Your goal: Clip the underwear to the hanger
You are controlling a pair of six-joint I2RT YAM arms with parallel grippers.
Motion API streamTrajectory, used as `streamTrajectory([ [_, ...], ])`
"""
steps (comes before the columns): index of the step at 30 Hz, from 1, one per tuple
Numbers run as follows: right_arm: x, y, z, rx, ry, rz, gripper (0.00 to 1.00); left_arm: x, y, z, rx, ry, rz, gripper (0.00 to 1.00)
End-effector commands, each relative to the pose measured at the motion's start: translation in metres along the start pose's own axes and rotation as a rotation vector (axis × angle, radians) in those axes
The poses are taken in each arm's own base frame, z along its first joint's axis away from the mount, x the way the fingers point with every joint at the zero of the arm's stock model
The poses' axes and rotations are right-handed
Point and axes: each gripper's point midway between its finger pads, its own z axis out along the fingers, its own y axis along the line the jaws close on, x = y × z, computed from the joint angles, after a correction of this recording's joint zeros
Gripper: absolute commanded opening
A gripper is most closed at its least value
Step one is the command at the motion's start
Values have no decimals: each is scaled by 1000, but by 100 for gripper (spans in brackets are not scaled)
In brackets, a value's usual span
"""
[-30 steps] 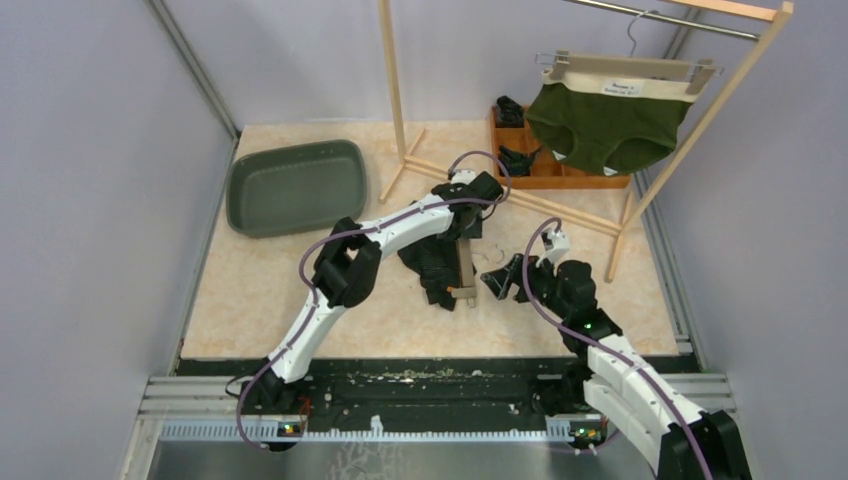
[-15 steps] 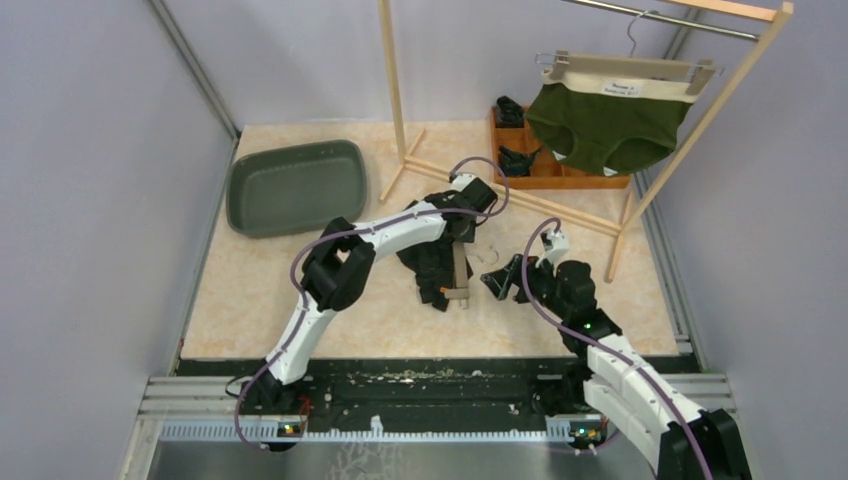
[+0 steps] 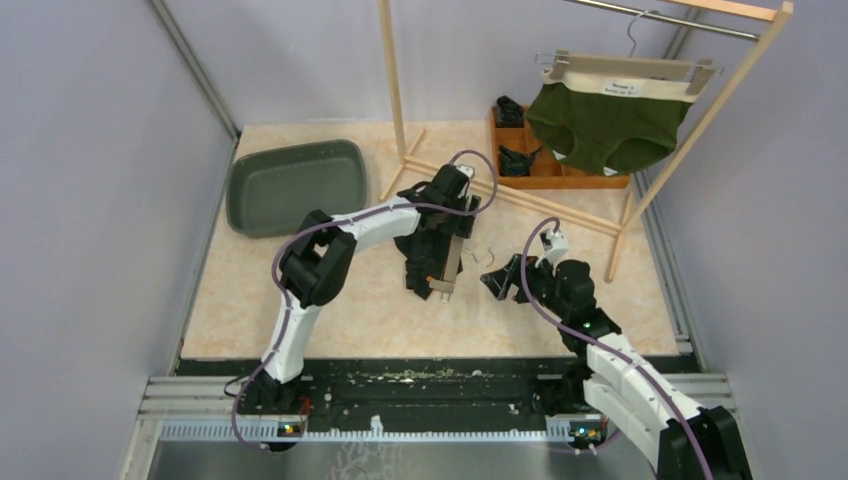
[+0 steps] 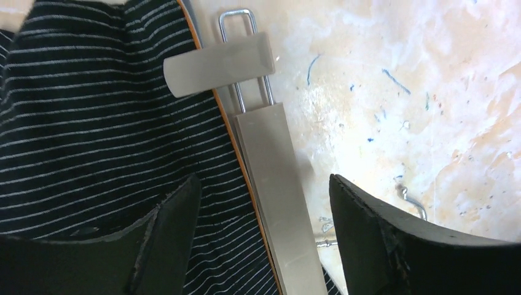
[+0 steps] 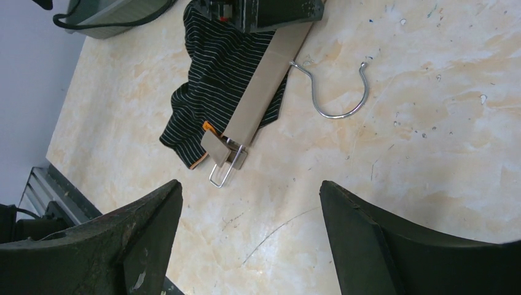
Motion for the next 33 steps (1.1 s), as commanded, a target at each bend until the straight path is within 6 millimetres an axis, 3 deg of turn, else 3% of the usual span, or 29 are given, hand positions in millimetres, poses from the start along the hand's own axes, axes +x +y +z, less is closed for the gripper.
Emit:
streamTrajectory([
  [1, -12, 9, 2, -41, -49, -38, 82, -6, -11, 3, 56, 35, 33, 84],
  [8, -10, 8, 1, -38, -49, -32, 82, 10, -3, 12, -10, 136, 26, 84],
  [13, -9, 7, 1, -35, -52, -31, 82, 20, 10, 8, -140, 152, 1, 72],
  [24, -6, 5, -1, -31, -52, -25, 82, 40, 30, 13, -457, 117, 101, 60],
  [29, -5, 4, -1, -29, -49, -23, 82, 43, 48, 12, -615, 93, 140, 50],
  [33, -6, 4, 0, -29, -50, -22, 82, 40, 50, 7, -626, 79, 137, 42],
])
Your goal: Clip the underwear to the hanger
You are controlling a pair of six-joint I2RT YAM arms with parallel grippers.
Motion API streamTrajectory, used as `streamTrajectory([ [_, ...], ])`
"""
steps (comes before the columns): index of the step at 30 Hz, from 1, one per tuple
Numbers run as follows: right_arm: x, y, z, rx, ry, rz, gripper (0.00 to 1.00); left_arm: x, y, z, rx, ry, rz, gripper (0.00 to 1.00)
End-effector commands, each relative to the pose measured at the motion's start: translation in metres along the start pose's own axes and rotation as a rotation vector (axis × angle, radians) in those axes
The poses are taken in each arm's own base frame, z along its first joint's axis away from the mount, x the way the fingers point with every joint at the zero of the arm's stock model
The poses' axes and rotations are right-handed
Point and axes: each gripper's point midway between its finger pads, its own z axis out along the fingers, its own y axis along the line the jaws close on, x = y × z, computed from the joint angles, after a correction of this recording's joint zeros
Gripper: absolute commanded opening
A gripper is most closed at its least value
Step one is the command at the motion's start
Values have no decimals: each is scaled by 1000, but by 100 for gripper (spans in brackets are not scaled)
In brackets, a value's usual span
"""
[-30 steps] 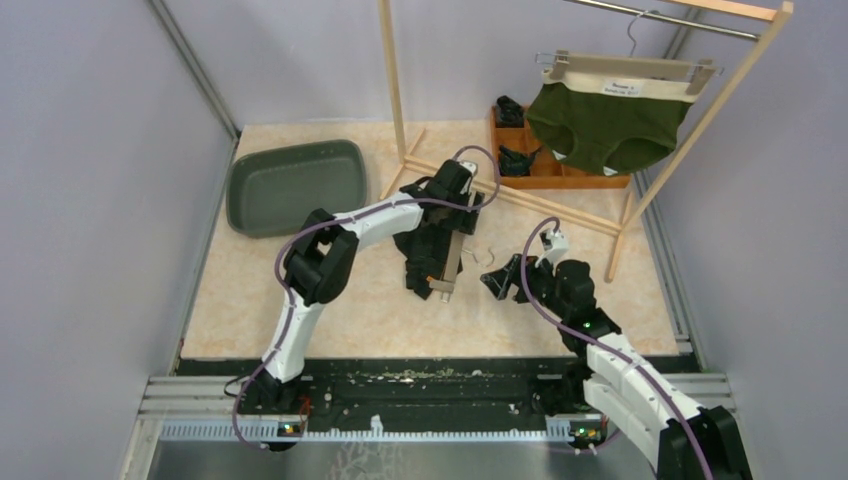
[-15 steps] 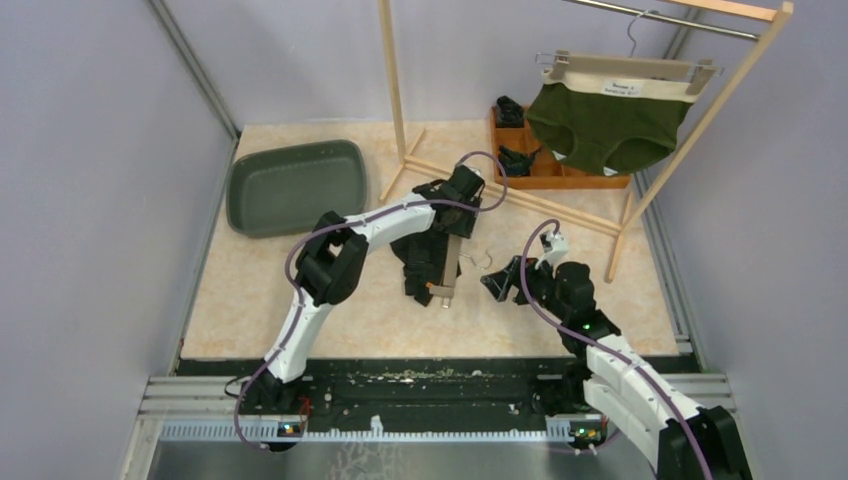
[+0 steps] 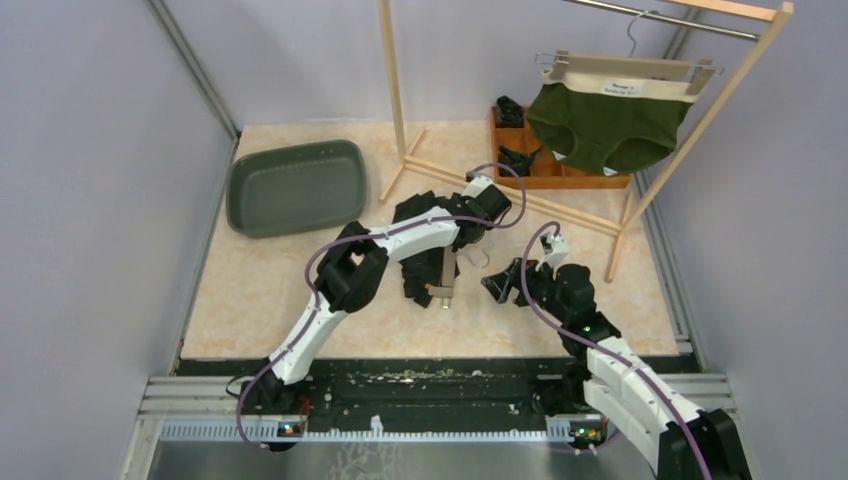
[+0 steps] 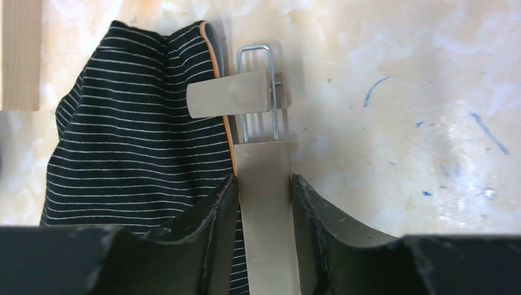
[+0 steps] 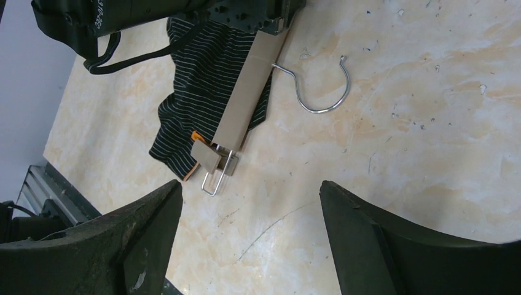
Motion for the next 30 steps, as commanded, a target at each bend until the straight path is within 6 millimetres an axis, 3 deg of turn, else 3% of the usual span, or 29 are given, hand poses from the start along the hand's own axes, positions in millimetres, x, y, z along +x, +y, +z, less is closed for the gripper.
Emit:
streamTrajectory([
  [1, -13, 9, 2, -31, -49, -23, 82, 39, 29, 16, -122, 92, 82, 40],
  [4, -14, 9, 2, -34, -48, -22, 82, 36, 23, 13, -49, 86, 54, 32],
  [8, -15, 10, 3, -33, -49, -24, 82, 27, 21, 6, 8, 82, 26, 6],
  [13, -16, 11, 4, -42, -50, -23, 82, -9, 21, -17, 100, 28, -19, 0],
  [19, -21, 20, 7, -89, -63, -19, 81, -56, 18, -54, 230, -64, -100, 0],
  [24, -29, 32, 10, -145, -129, 21, 78, -73, 15, -64, 270, -85, -151, 0],
  [30, -27, 50, 24, -178, -177, 36, 75, -75, 8, -61, 309, -64, -184, 0],
])
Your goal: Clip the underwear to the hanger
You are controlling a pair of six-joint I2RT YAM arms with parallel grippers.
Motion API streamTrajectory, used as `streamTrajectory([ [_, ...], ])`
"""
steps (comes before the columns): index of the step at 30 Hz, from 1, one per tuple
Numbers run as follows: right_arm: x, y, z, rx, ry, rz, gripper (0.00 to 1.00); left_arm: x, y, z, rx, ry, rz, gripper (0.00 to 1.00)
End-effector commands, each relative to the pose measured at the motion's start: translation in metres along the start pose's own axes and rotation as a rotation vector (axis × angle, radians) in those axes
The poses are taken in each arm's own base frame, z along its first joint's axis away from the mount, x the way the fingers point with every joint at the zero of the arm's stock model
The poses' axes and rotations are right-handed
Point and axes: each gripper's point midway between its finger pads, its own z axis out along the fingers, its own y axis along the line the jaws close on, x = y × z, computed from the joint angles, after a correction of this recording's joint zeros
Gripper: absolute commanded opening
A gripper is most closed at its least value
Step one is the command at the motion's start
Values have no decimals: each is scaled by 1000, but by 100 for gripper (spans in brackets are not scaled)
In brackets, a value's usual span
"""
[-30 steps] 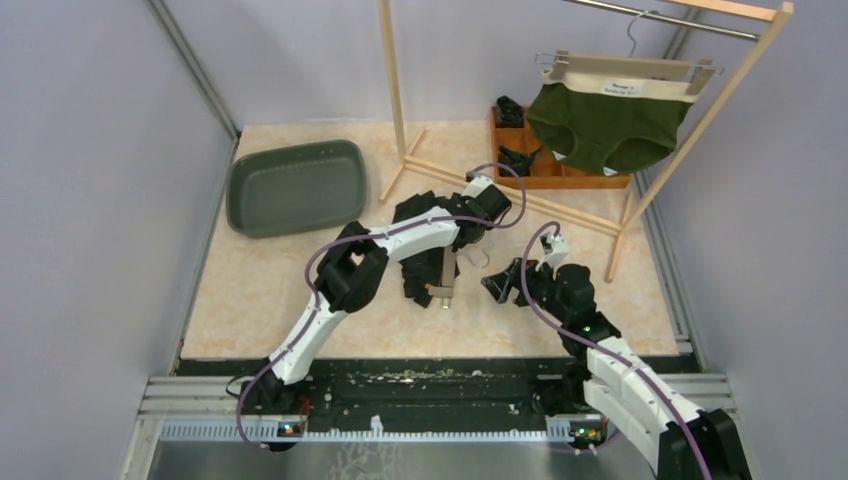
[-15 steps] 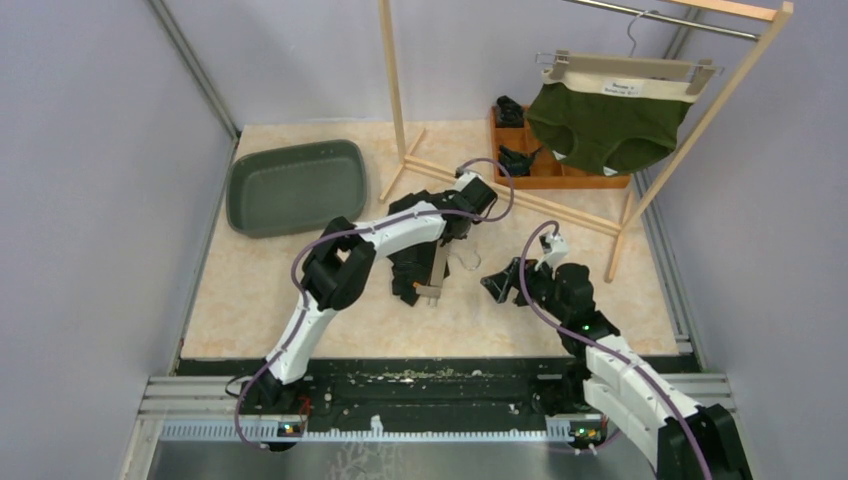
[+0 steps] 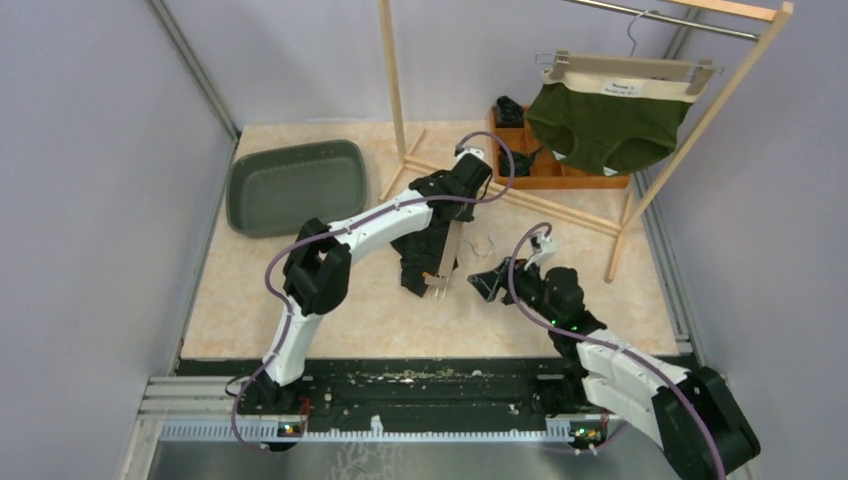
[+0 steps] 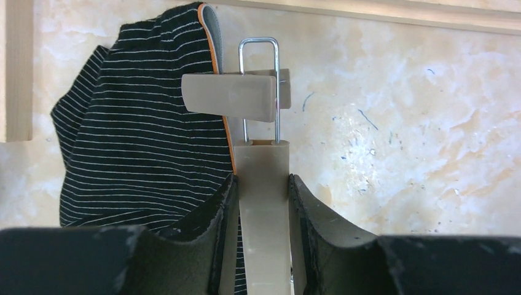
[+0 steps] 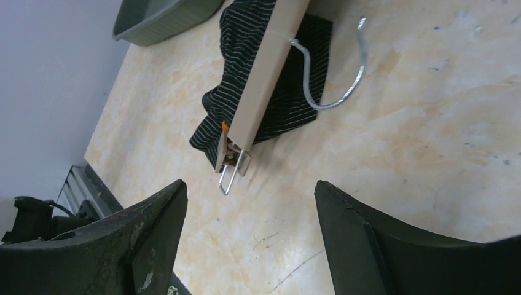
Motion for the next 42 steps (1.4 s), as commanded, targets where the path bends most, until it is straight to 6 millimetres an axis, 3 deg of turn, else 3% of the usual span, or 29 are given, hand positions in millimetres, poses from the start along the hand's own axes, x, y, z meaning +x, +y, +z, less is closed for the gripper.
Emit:
streamTrajectory([
  [1, -23, 30, 14, -92, -128, 6, 74, -16, -10, -4, 65, -17, -56, 0],
  [9, -17, 38, 35, -118, -161, 61, 71, -19, -7, -1, 94, -7, -92, 0],
  [16, -24, 42, 46, -151, -236, 70, 69, -21, -11, -2, 121, -4, -110, 0],
  [30, -18, 40, 76, -160, -211, 86, 68, -25, -21, -13, 188, -4, -145, 0],
  [42, -13, 31, 88, -119, -190, 89, 64, -33, -23, -24, 216, -19, -166, 0],
])
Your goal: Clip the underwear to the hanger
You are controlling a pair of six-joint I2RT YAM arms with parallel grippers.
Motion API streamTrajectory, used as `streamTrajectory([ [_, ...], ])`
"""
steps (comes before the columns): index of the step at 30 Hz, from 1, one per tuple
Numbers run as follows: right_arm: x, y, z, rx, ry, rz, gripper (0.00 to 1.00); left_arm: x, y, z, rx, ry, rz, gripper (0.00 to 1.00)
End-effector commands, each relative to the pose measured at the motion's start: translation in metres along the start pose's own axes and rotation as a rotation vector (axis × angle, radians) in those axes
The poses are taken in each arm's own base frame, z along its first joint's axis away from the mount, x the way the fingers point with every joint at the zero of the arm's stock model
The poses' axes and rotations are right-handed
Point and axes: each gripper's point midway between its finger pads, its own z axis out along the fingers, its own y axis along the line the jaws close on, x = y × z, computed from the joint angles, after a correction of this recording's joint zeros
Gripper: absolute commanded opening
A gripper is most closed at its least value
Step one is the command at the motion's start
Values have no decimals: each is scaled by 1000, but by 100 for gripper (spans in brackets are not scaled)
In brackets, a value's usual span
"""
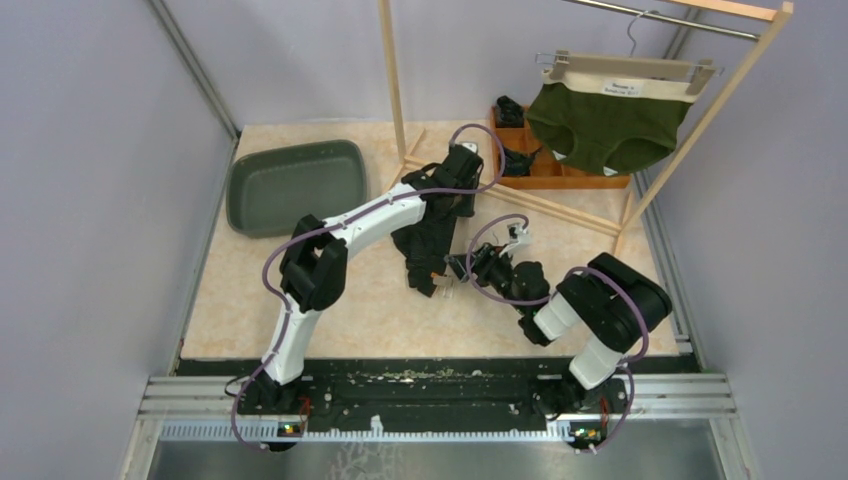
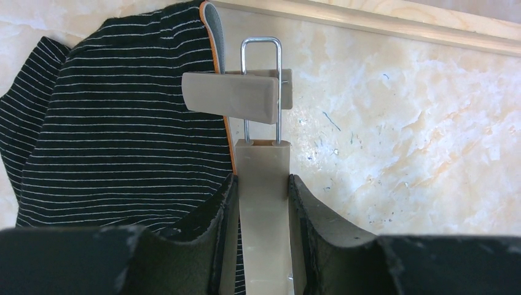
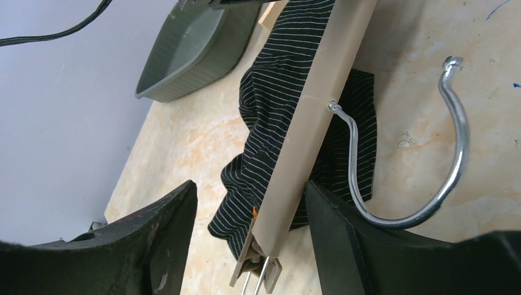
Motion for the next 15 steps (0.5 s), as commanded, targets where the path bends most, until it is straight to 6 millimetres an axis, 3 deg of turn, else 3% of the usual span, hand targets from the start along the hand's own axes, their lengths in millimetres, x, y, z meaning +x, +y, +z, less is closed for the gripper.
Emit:
streamTrajectory([
  [1, -12, 14, 14, -48, -49, -6, 63, -29, -14, -27, 73, -68, -46, 0],
  [10, -7, 14, 28, -39, -41, -17, 56, -33, -18, -37, 99, -80, -65, 0],
  [15, -7, 11, 30, -25, -43, -19, 32, -31, -17, -39, 101, -80, -67, 0],
])
